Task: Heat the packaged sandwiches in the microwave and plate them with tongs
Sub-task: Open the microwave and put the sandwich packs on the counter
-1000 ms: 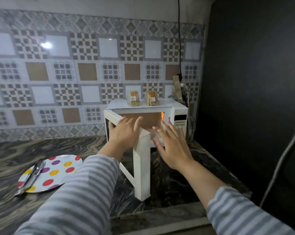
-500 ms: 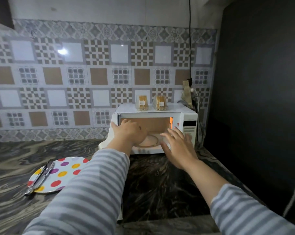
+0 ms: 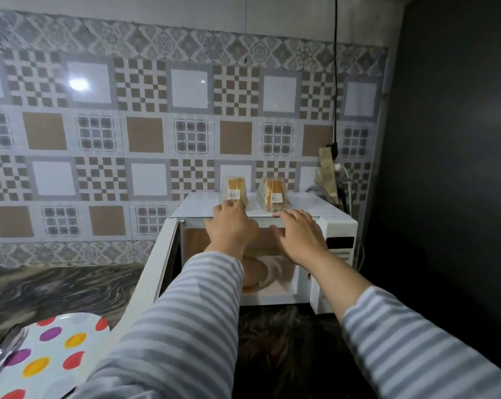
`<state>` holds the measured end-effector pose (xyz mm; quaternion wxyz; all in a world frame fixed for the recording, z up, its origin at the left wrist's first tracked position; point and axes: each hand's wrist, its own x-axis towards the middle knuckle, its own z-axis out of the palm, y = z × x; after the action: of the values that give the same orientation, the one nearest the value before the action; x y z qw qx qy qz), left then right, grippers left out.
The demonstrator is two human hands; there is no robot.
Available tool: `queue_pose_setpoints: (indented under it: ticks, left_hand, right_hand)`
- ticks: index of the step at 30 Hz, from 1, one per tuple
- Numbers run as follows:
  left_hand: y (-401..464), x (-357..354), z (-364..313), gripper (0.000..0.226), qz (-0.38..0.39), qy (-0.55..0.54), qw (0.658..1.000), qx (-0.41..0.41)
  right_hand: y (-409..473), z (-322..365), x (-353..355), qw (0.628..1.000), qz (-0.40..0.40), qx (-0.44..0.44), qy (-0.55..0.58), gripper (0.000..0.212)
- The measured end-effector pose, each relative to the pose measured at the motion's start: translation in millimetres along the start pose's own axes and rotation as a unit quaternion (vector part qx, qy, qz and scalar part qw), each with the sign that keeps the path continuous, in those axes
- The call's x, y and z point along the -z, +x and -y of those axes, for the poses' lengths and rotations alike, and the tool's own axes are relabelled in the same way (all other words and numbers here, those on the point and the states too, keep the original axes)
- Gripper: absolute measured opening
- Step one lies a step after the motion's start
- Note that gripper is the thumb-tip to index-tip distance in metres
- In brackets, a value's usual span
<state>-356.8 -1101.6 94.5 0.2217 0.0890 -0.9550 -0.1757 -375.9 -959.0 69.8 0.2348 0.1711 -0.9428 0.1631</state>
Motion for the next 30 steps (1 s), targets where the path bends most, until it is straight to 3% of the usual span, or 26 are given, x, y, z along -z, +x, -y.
queue_pose_setpoints:
  ticks: [6, 15, 22, 30]
  left_hand:
    - [60.0, -19.8, 5.2, 0.056, -0.025, -0.029, 0.999, 0.012]
    - [134.4, -45.6, 6.1, 0.071, -0.030, -0.058, 0.997, 0.044]
    - [140.0, -50.8, 11.4, 0.074, 0.001, -0.026, 0.998, 0.054]
    - [108.6, -29.9, 12.0, 0.070, -0.070, -0.077, 0.994, 0.041]
  right_hand:
    - [64.7, -8.6, -18.3, 0.999, -0.028, -0.024, 0.024, 0.044]
    - [154.5, -29.9, -36.8, 0.992, 0.011, -0.092, 0.089, 0.069]
    - [164.3, -32.9, -40.7, 0.984, 0.044, -0.115, 0.127, 0.084]
    - [137.2, -18.9, -26.4, 0.972, -0.017, -0.141, 0.187, 0.081]
